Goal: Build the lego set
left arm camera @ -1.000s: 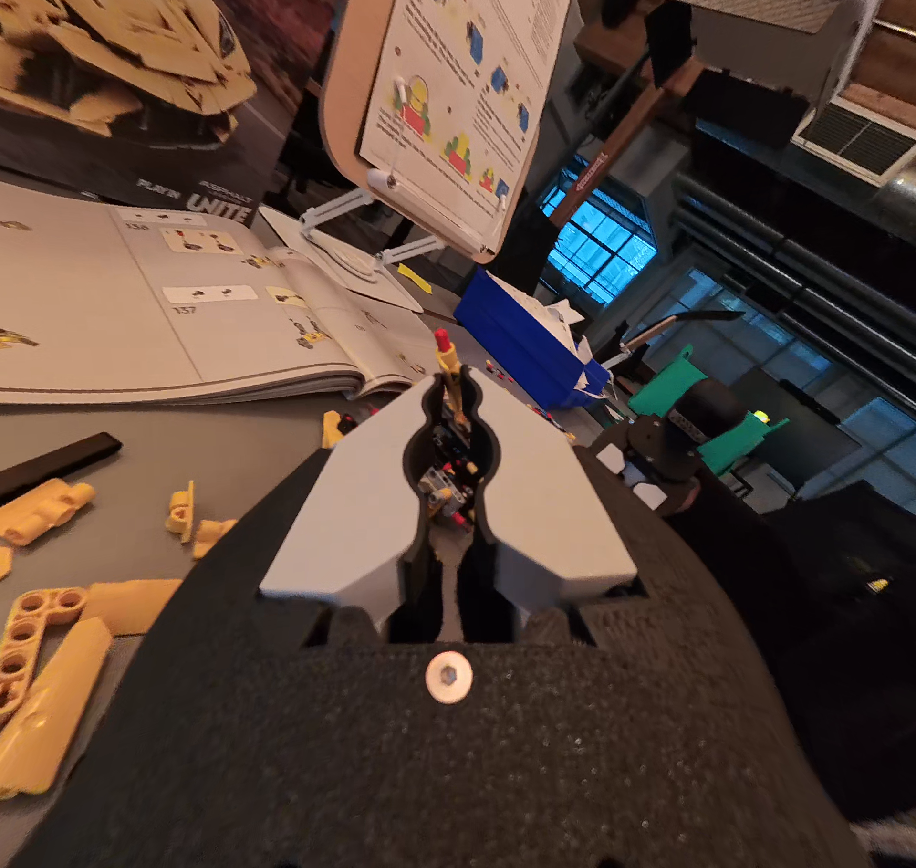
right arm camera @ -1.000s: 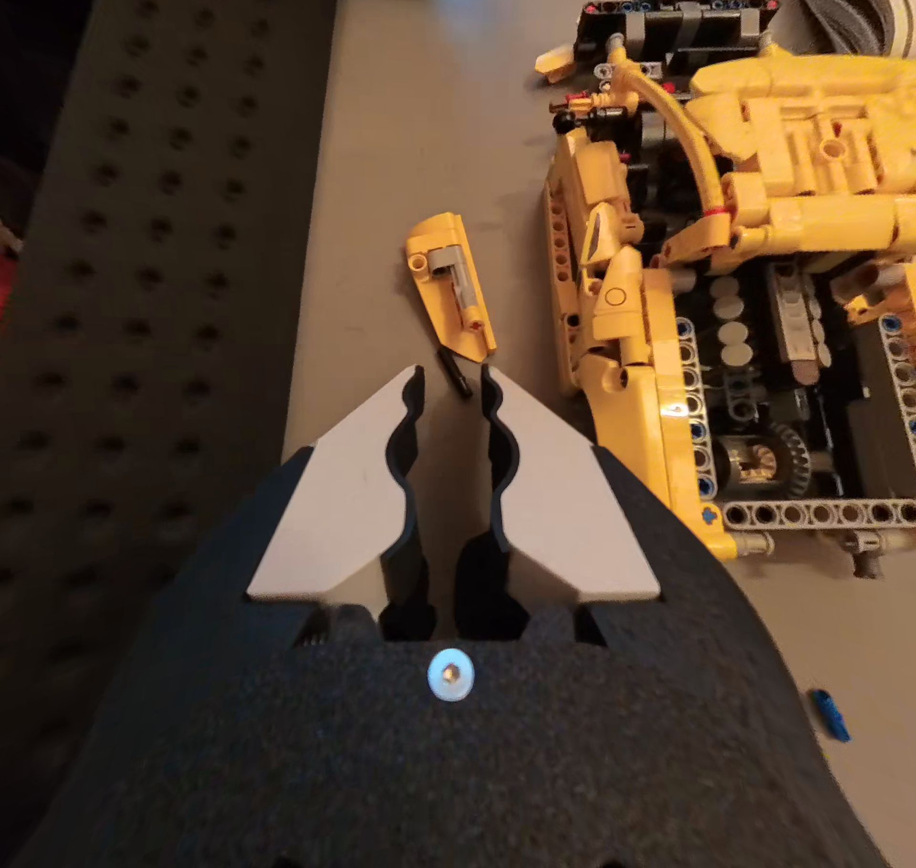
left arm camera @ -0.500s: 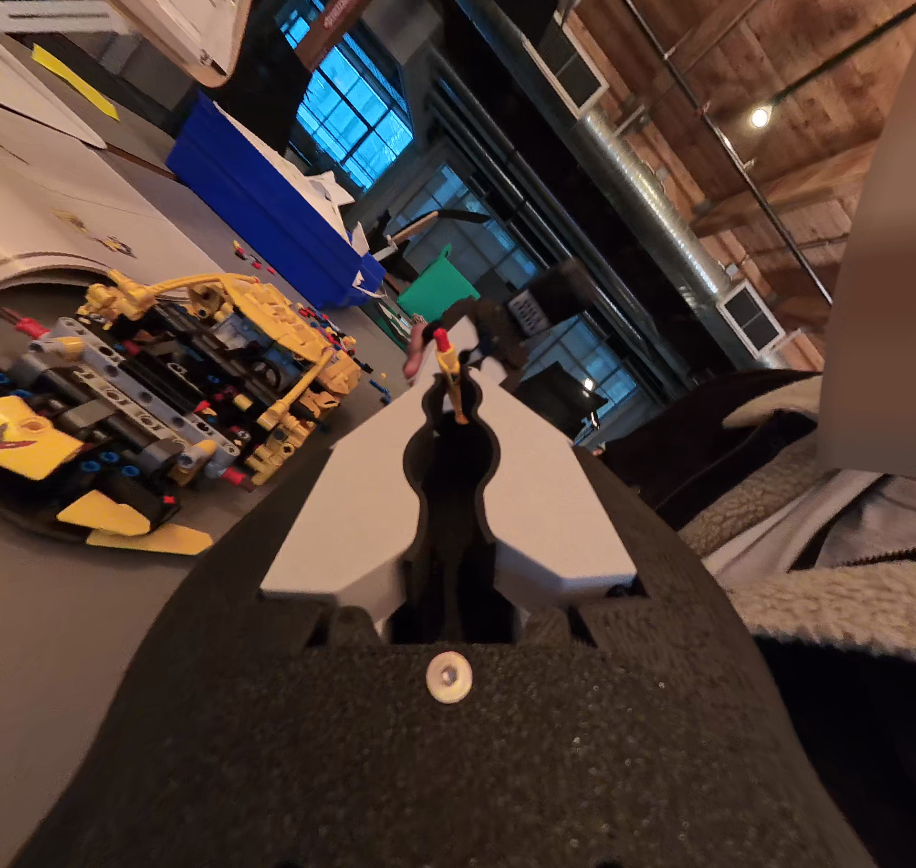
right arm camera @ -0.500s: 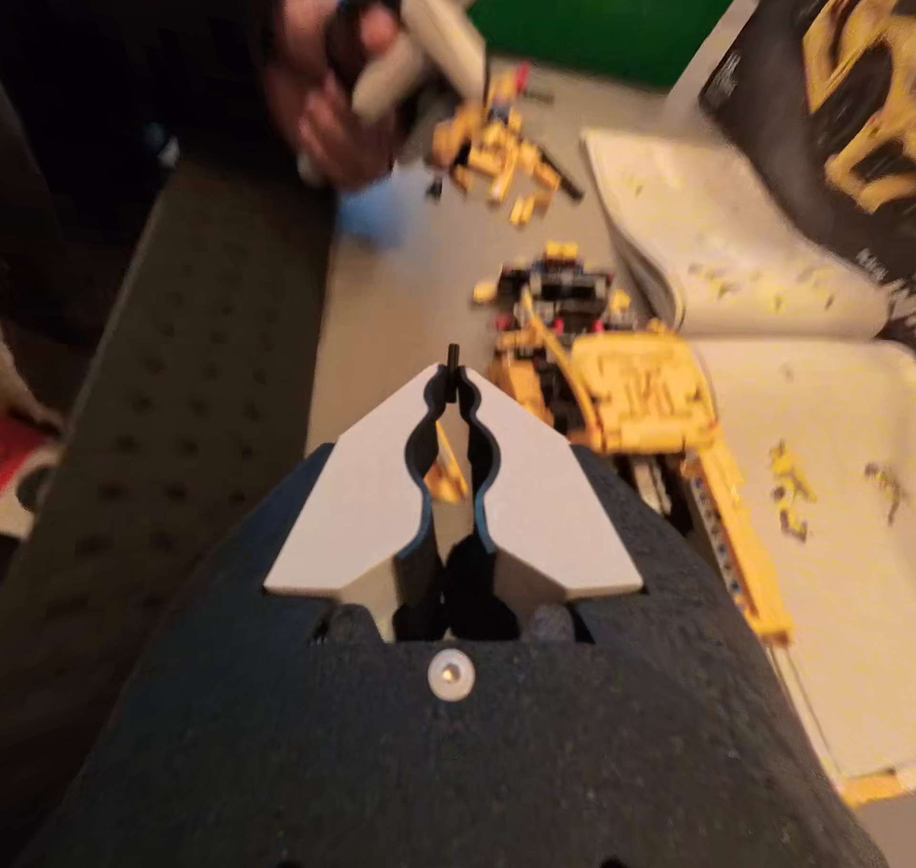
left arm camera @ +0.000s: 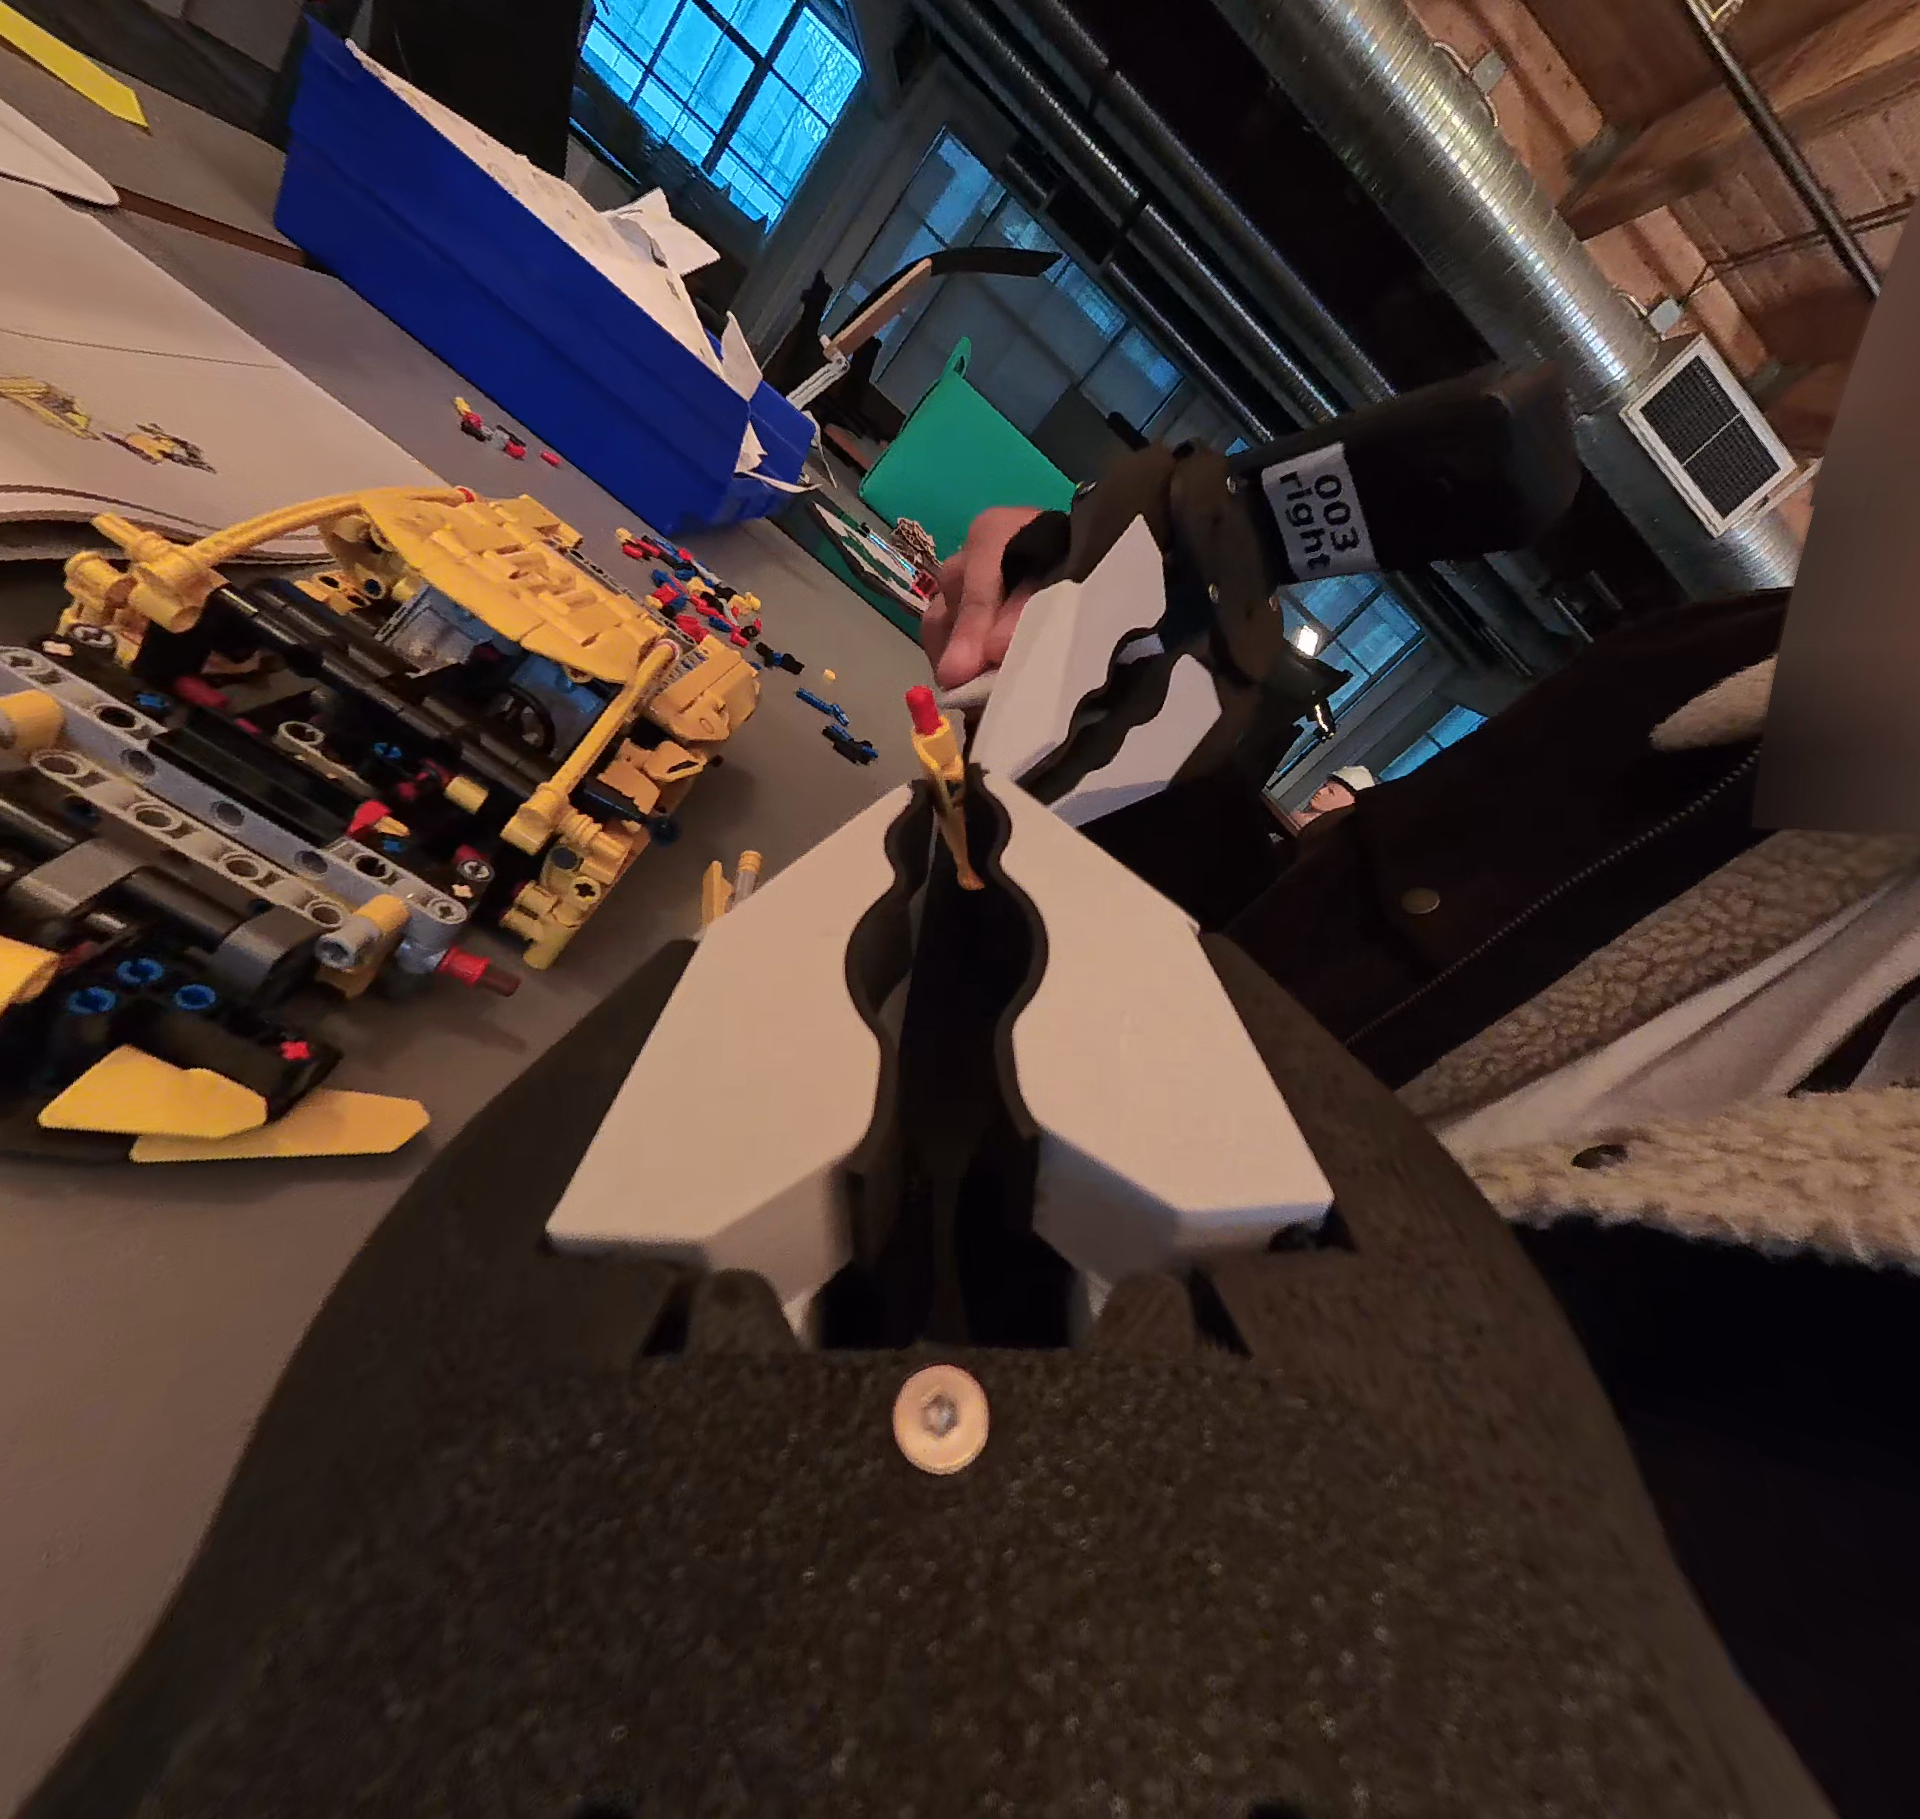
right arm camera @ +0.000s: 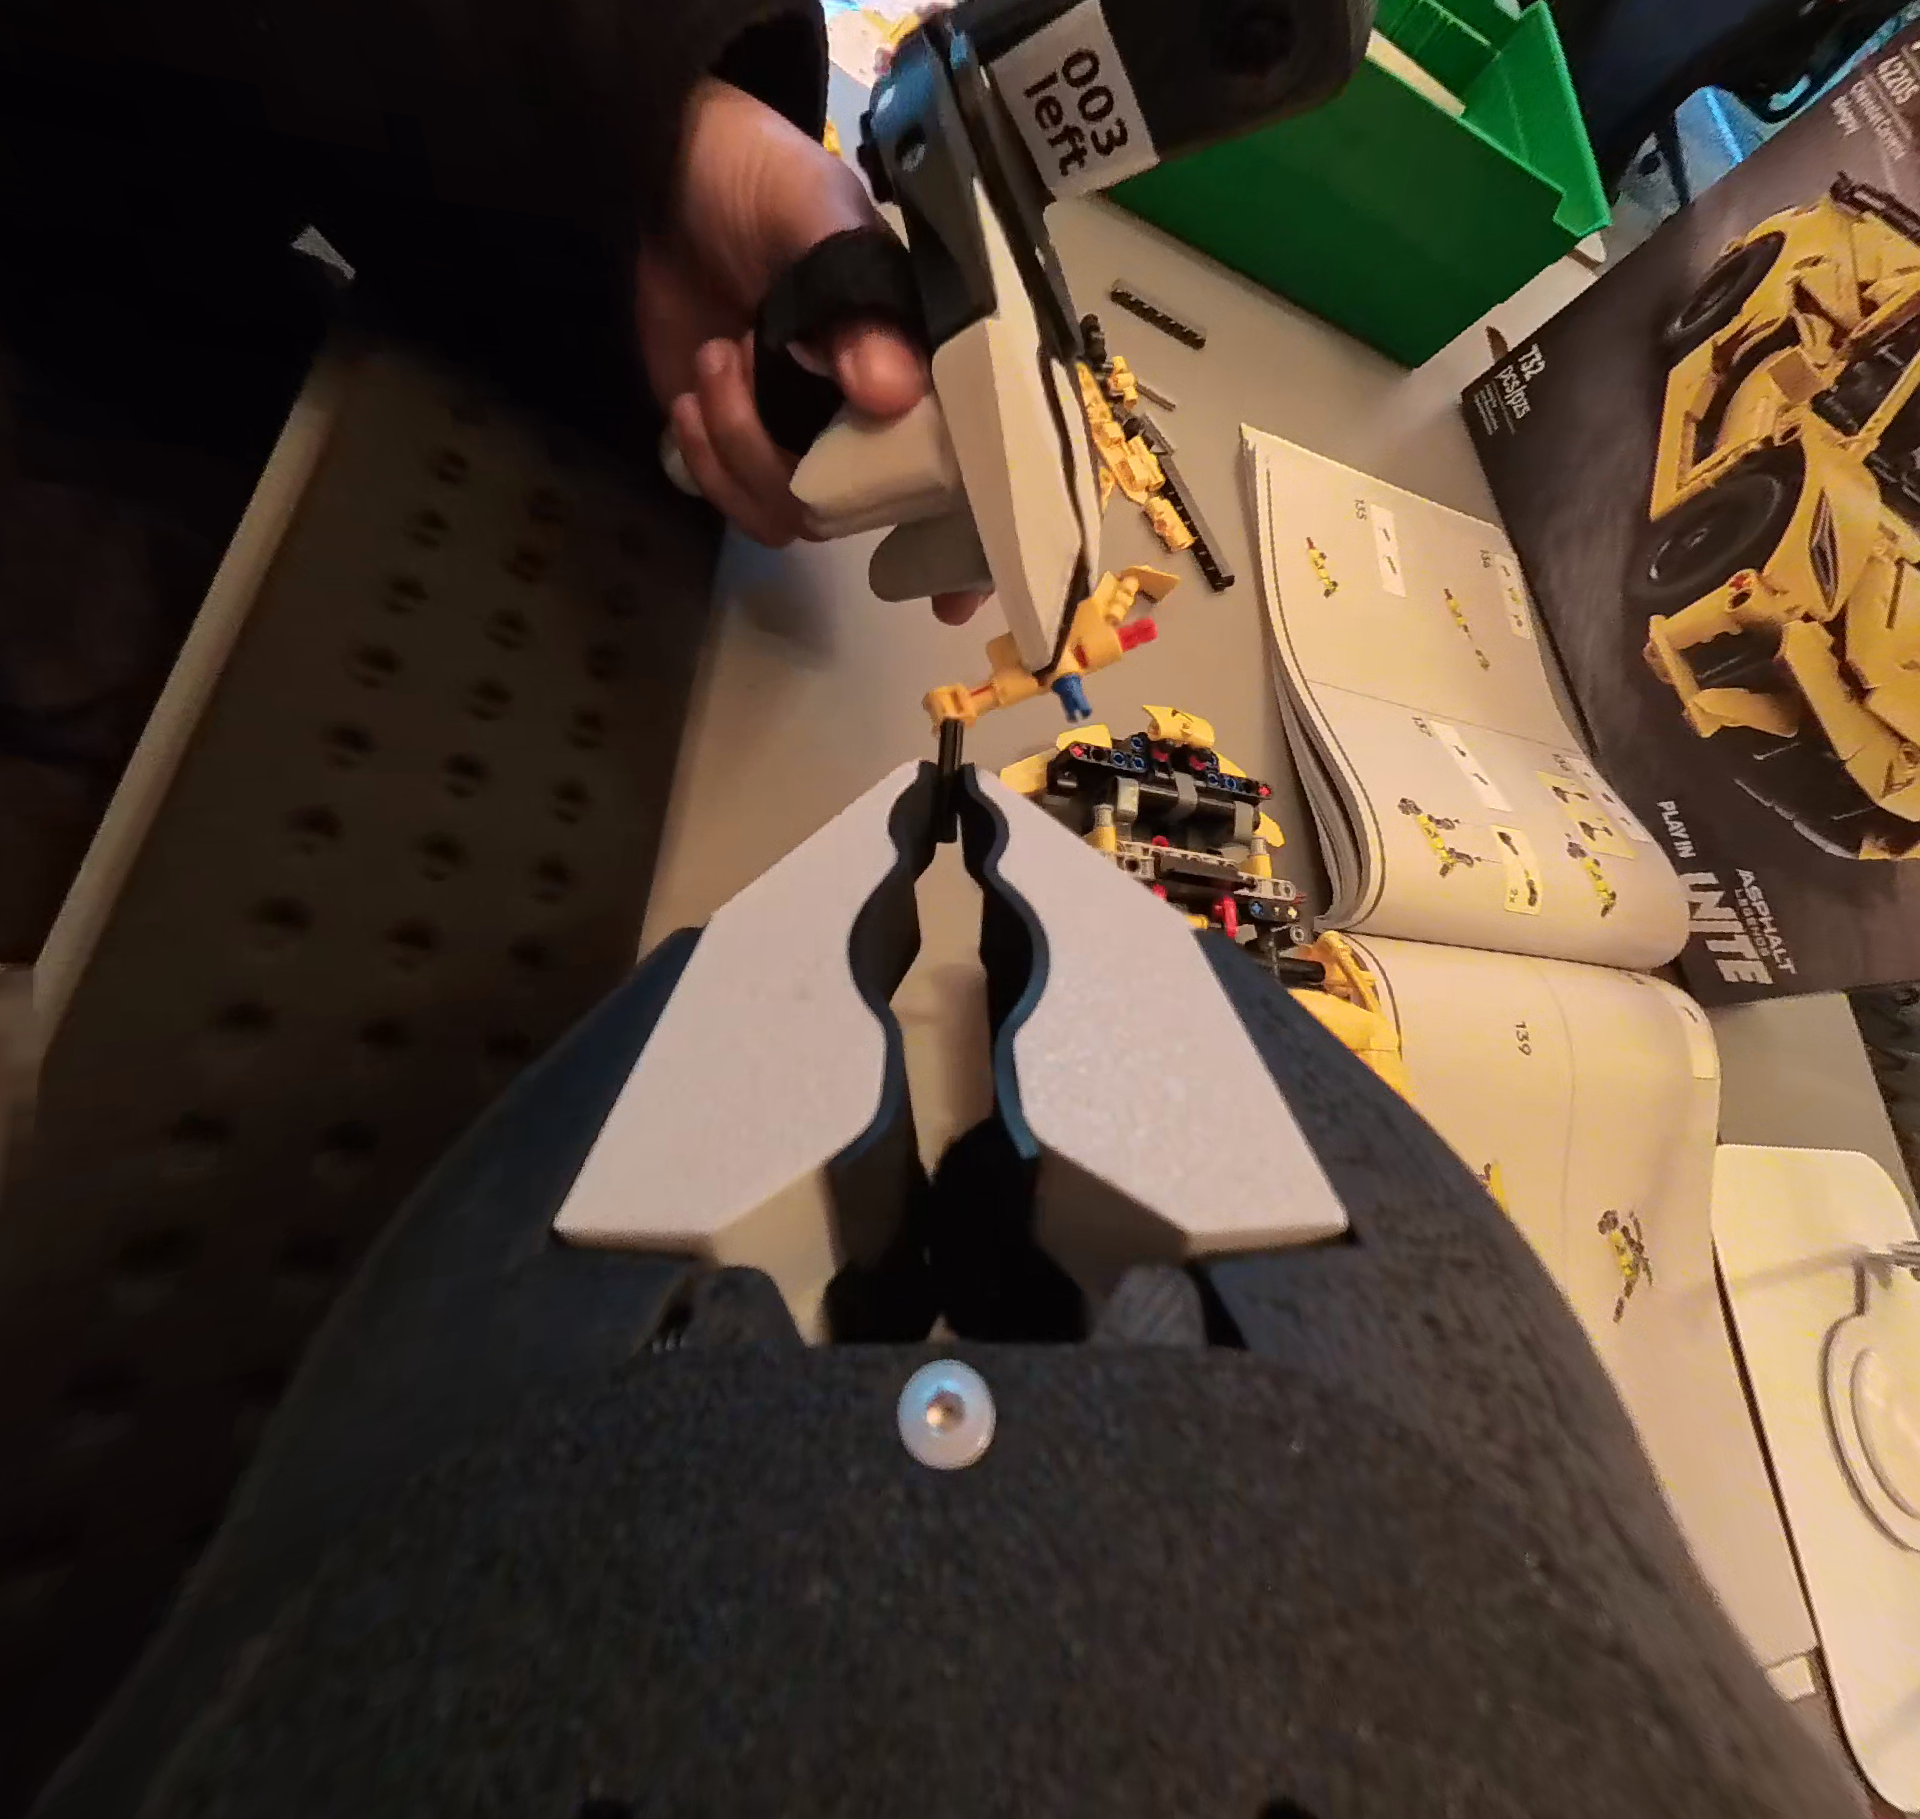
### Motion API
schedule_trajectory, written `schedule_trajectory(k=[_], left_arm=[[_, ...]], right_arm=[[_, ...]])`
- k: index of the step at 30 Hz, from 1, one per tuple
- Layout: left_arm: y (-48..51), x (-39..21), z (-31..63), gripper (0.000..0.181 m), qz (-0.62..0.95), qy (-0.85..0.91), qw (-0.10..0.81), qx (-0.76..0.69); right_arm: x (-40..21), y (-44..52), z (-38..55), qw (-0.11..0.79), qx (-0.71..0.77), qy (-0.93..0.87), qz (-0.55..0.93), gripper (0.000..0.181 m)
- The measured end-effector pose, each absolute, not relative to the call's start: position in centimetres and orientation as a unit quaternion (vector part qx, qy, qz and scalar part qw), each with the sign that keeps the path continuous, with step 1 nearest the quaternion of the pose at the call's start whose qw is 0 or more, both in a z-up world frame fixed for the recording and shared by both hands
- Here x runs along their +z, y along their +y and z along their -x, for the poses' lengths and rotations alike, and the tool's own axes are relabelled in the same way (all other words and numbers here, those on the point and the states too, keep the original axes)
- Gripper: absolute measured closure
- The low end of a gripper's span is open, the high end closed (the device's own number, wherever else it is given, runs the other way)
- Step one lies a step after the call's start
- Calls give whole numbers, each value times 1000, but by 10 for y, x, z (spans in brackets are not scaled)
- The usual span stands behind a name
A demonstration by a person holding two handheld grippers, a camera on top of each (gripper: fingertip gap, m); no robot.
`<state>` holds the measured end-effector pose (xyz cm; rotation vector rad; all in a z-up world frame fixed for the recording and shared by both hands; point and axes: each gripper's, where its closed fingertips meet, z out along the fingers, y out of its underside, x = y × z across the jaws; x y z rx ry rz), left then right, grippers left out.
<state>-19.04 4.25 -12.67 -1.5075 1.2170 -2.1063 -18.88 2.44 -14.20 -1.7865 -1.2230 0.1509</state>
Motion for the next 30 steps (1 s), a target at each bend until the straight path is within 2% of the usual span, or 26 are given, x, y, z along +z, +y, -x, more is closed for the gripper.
schedule_trajectory(k=[11,14,18,21,28,30], left_arm=[[45,-126,190,176,525,412,135,-733],[44,-133,189,176,540,440,144,-703],[44,-159,195,175,558,549,193,-591],[46,-156,196,175,552,536,183,-612],[41,-151,196,175,539,523,167,-639],[39,-151,196,175,537,525,167,-639]], right_arm=[[-143,25,182,465,77,-483,738,179],[-176,14,184,404,124,-482,767,178],[-222,12,183,356,119,-487,789,178],[-242,12,181,316,105,-491,805,177],[-247,13,181,320,137,-465,814,176],[-247,12,181,315,151,-459,817,170]])
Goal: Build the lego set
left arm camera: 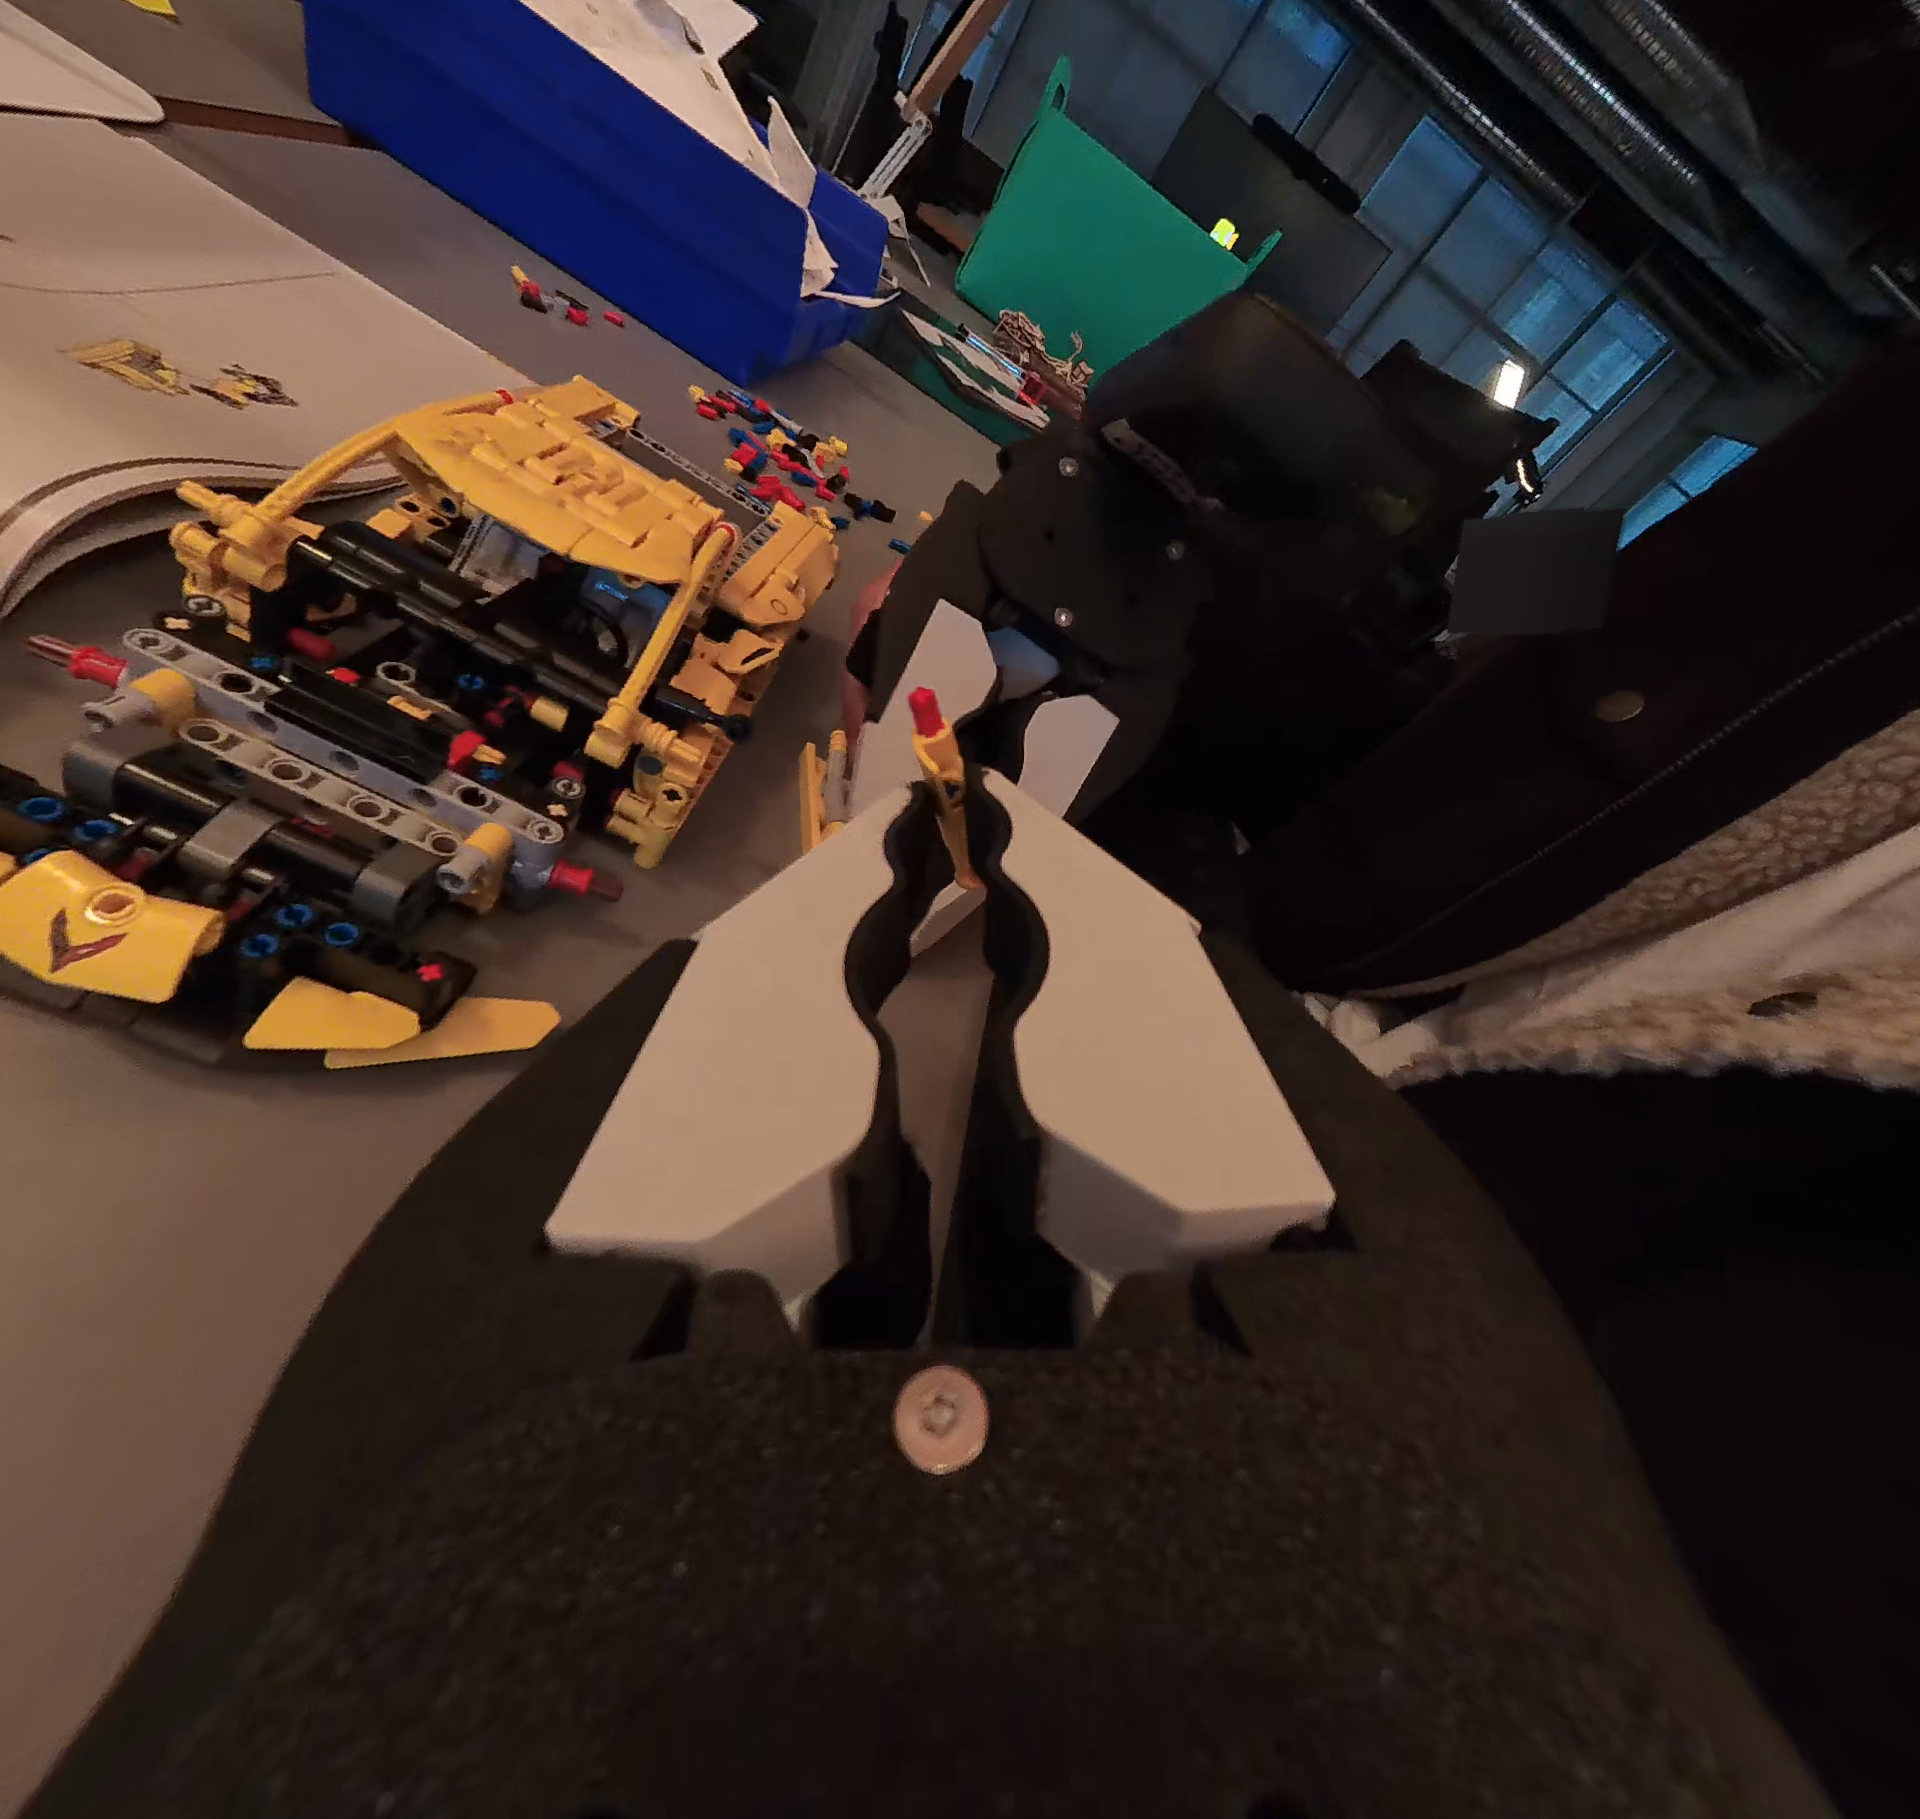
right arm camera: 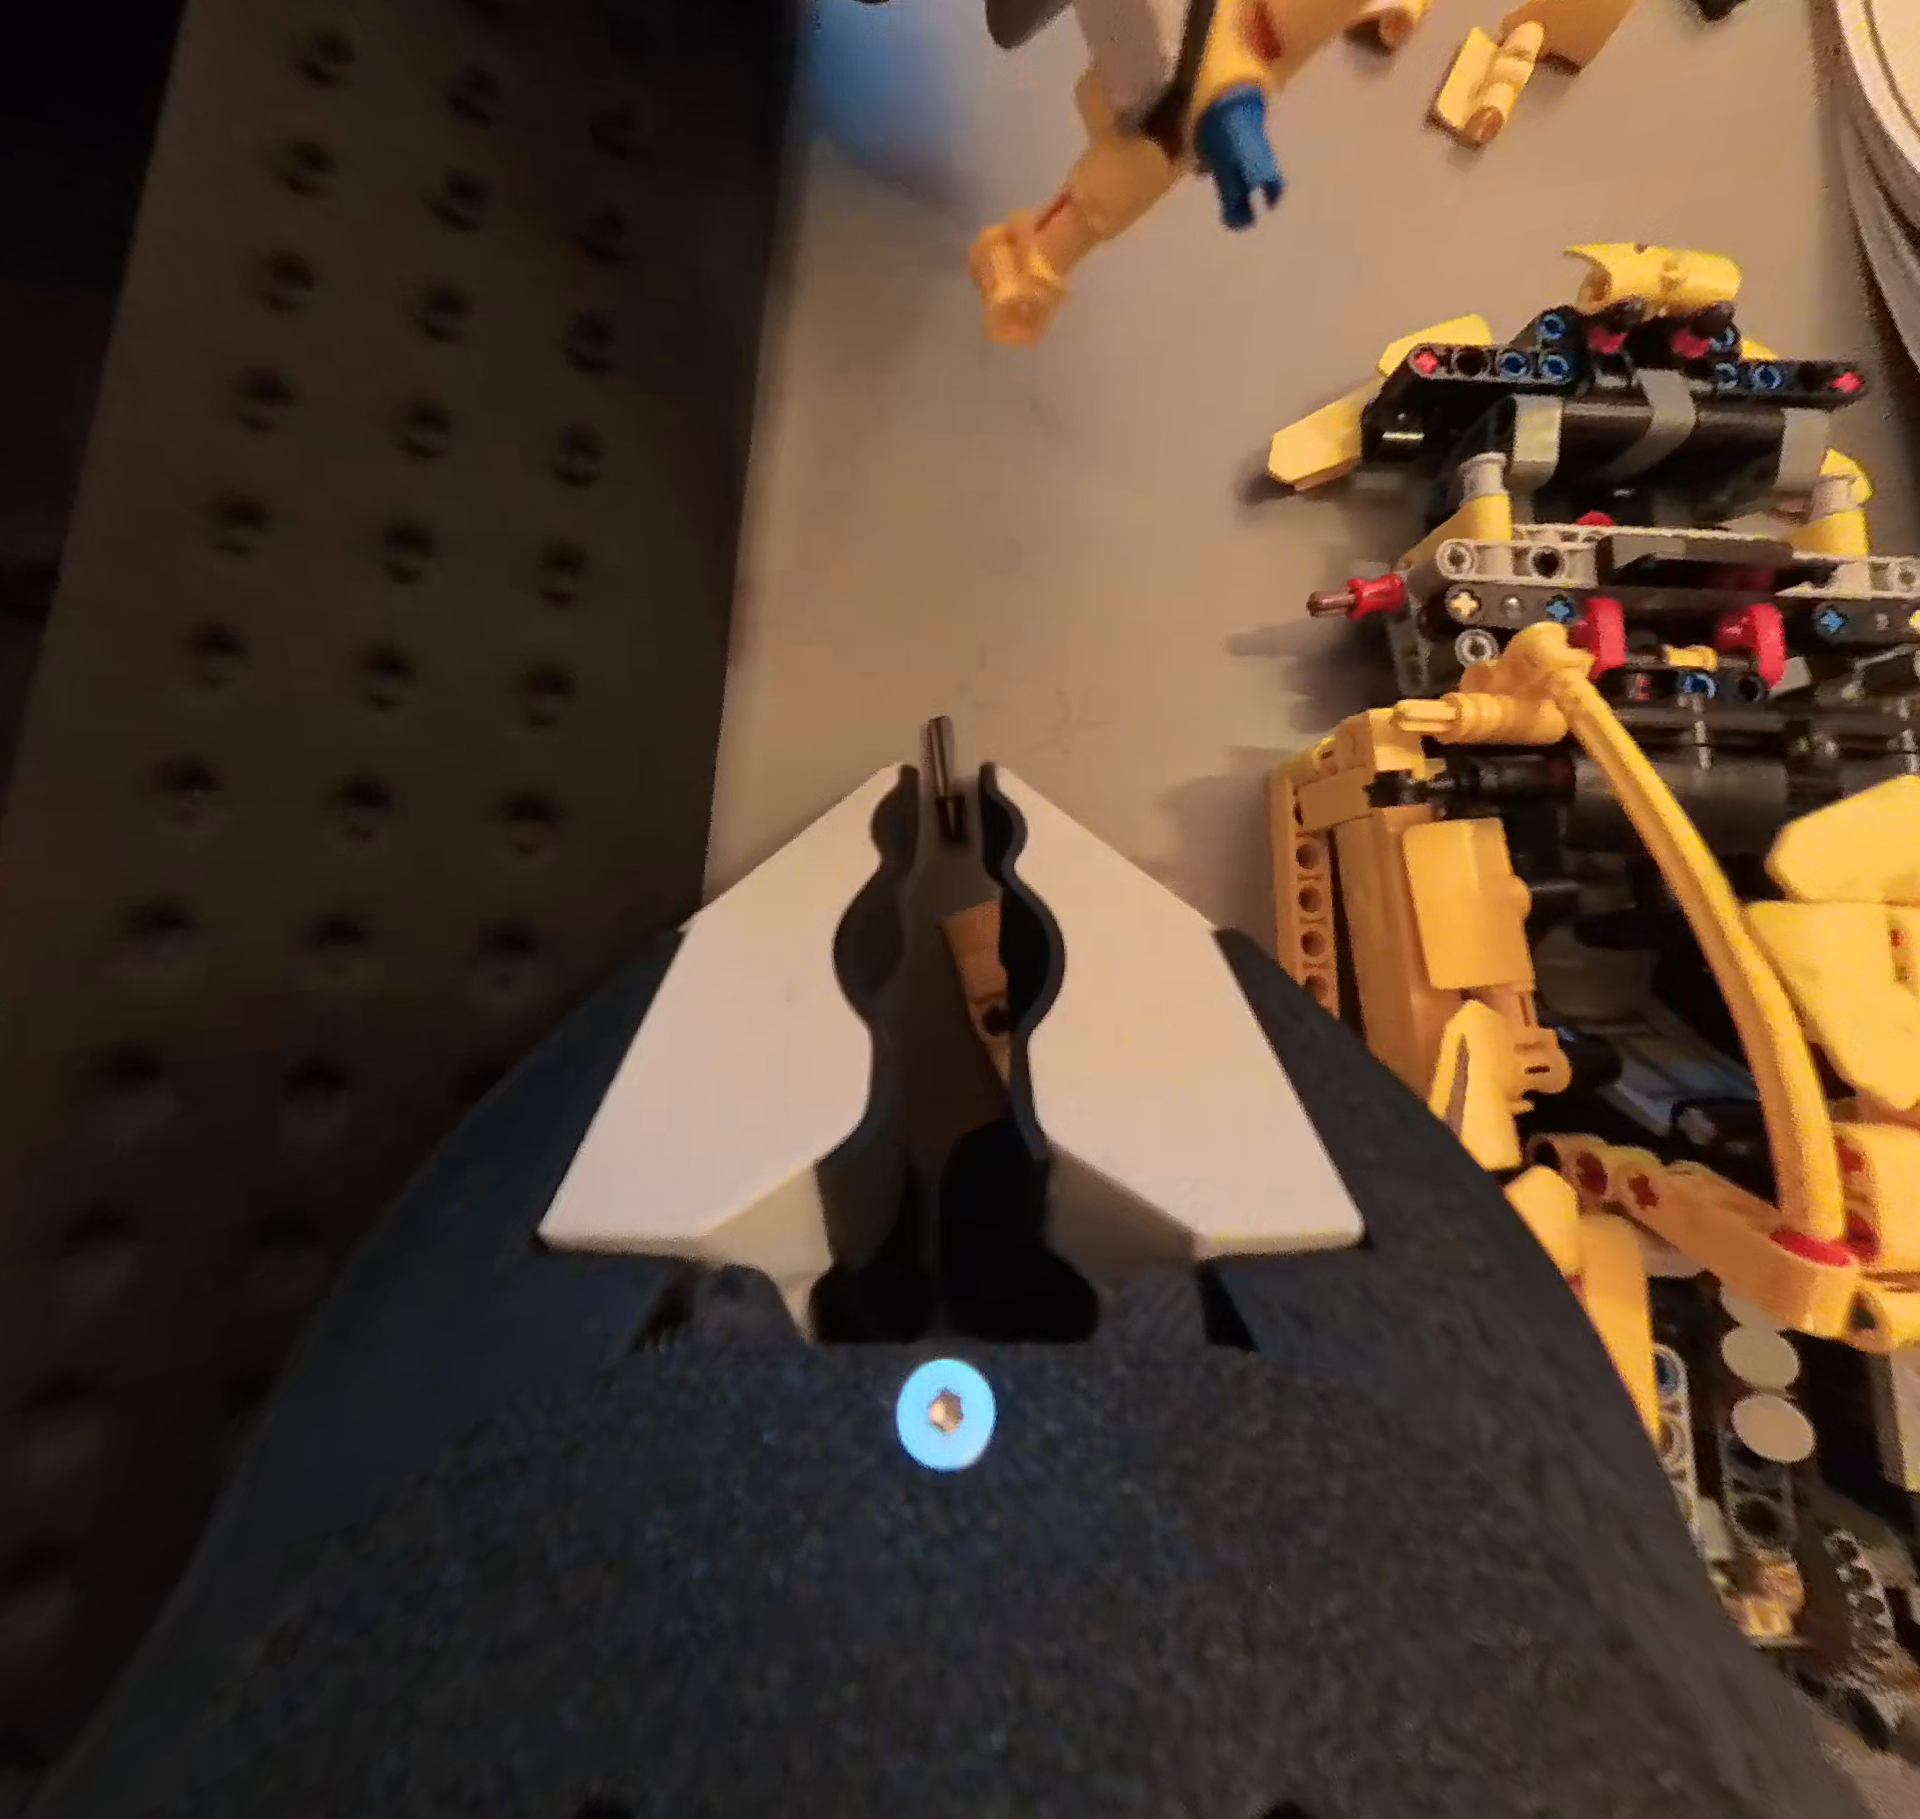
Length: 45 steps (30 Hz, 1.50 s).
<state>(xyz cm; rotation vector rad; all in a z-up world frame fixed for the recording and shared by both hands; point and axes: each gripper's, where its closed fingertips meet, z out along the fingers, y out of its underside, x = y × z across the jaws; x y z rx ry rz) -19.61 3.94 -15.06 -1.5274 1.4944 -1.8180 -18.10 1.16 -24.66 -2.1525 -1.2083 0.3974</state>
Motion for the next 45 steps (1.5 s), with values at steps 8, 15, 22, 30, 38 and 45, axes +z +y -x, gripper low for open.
schedule_trajectory(k=[8,15,22,30,38,45], left_arm=[[26,-146,200,175,506,549,169,-643],[20,-143,202,175,491,556,170,-649],[12,-138,205,175,473,559,157,-663],[23,-138,199,169,498,528,161,-668],[22,-141,196,158,507,526,148,-666],[18,-138,196,165,500,522,143,-676]], right_arm=[[-153,26,198,460,339,-339,747,159],[-139,25,202,472,371,-325,731,171],[-146,20,210,448,382,-340,733,178],[-144,28,204,450,392,-300,745,178],[-128,35,194,478,423,-254,727,179],[-129,35,198,474,420,-259,729,179]])
